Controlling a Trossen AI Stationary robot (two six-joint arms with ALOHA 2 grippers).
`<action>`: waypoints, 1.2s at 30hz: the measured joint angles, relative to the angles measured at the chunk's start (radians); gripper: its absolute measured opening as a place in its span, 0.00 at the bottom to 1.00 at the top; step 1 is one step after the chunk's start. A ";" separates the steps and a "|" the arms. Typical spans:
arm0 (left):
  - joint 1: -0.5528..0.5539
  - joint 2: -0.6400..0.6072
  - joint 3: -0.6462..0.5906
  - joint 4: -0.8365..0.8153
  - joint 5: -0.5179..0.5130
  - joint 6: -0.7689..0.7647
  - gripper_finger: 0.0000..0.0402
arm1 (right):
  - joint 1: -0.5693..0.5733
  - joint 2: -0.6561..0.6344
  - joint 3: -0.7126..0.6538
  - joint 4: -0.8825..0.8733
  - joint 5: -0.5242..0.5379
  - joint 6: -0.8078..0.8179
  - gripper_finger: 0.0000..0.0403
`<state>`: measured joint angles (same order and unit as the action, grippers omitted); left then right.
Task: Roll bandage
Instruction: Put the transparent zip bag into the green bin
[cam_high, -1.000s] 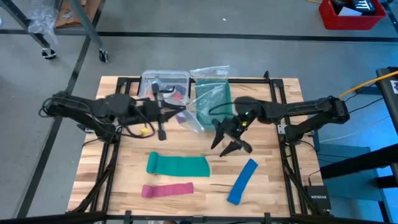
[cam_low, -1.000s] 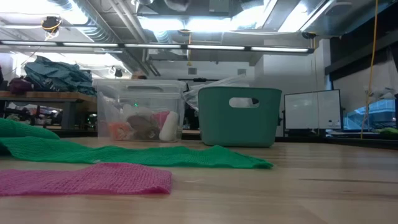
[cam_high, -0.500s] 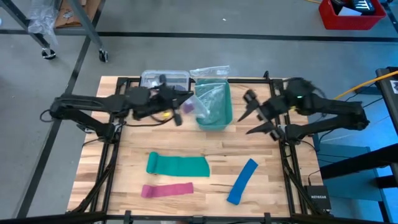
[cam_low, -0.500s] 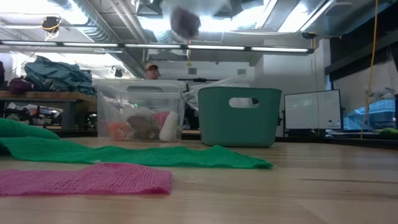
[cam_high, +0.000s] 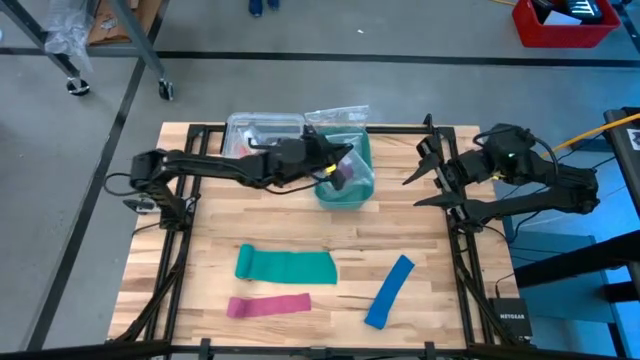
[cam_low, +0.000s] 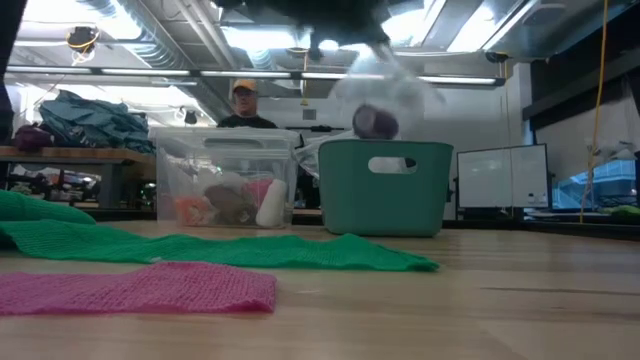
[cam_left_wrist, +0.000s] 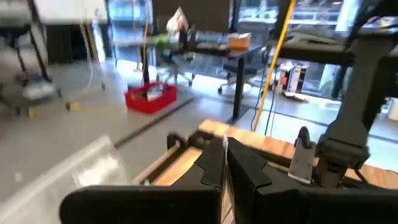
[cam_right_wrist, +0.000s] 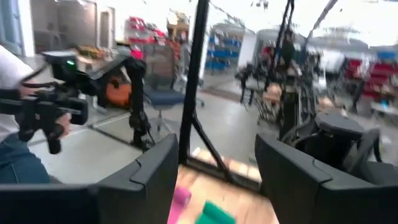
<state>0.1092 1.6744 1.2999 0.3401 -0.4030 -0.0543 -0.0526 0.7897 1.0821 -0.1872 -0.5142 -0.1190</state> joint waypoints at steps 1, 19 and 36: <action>0.003 0.020 0.000 0.000 0.000 -0.033 0.00 | 0.000 -0.004 0.000 -0.028 0.013 0.000 0.53; -0.111 0.194 0.000 0.002 0.001 -0.386 0.01 | 0.001 -0.004 0.000 -0.110 0.130 -0.047 0.53; -0.093 0.197 0.000 0.027 0.015 -0.440 0.14 | 0.001 -0.004 0.000 -0.107 0.129 -0.041 0.53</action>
<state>0.0165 1.8717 1.2995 0.3670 -0.3878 -0.4946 -0.0521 0.7856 1.0817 -0.2939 -0.3851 -0.1601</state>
